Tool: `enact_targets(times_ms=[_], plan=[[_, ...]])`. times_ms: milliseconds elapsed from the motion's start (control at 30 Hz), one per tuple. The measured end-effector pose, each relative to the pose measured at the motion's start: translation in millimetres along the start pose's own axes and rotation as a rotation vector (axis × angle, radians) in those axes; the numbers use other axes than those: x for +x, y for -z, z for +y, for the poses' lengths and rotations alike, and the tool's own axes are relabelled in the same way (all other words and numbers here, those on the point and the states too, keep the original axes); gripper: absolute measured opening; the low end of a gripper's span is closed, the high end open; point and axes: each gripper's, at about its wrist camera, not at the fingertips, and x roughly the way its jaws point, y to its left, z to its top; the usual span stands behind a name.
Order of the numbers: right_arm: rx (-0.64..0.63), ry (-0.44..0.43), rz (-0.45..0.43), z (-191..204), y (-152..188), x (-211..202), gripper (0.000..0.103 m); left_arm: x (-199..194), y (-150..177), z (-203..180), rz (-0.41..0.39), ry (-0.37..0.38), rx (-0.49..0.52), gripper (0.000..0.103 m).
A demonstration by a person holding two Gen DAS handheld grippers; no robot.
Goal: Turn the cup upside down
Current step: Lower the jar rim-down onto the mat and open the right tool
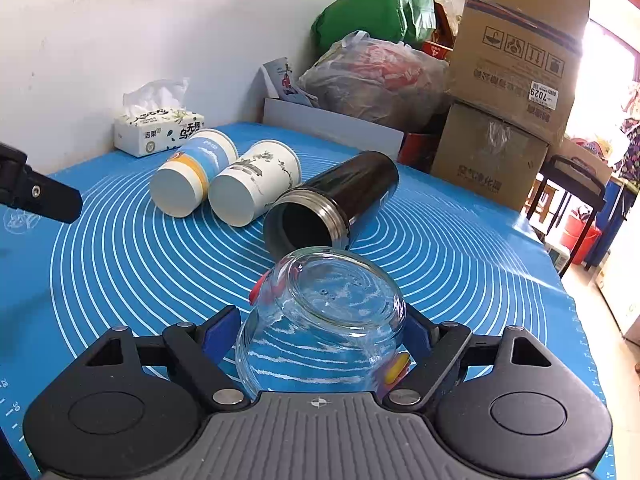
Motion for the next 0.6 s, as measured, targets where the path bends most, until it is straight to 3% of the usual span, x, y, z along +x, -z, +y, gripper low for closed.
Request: enact_targets(times_ms=[367,600], plan=[[-0.009,0.012,0.009,2.5,0.0,-0.6,0.087,-7.6,2.9,-5.3,-0.012,-0.008,0.021,0.095],[0.05,0.002,-0.003,-11.8,-1.1,-17.3,0.103,-17.4,2.3,-10.8,-0.025,0.004,0.038,0.095]])
